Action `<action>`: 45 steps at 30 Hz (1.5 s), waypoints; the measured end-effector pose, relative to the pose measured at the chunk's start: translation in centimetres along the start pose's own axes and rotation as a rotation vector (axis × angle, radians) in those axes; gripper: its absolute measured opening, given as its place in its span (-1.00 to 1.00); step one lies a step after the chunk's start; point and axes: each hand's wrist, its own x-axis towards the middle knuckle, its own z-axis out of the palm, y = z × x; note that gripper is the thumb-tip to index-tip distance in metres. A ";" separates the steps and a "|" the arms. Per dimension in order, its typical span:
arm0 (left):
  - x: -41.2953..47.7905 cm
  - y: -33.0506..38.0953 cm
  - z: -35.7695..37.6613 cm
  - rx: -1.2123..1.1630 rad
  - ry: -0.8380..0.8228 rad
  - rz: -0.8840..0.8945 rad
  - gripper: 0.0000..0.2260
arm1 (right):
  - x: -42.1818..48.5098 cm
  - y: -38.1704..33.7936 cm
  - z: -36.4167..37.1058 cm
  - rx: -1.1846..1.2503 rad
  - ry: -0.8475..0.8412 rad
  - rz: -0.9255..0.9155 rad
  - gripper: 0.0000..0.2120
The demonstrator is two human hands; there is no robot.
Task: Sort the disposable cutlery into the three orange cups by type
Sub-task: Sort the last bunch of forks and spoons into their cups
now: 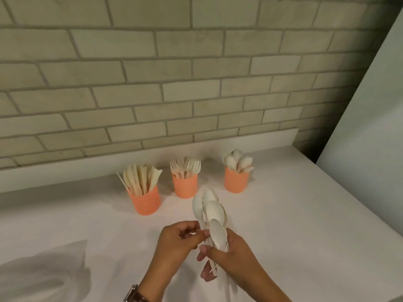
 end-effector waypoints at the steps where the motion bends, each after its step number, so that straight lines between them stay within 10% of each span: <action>1: 0.3 0.2 1.0 -0.027 -0.012 -0.027 -0.91 | 0.0 -0.1 -1.3 0.043 -0.013 0.002 -0.78; 19: 2.0 4.2 7.5 -0.392 0.014 -0.016 -0.87 | 0.2 -0.2 -11.9 0.190 0.086 0.055 -0.81; 29: 16.3 7.8 13.3 0.069 0.176 0.333 -0.86 | -0.7 0.9 -16.2 0.147 0.370 0.028 -0.85; 45: 19.7 2.4 17.5 0.598 0.191 0.248 -0.67 | 1.2 0.3 -17.8 0.120 0.300 0.017 -0.89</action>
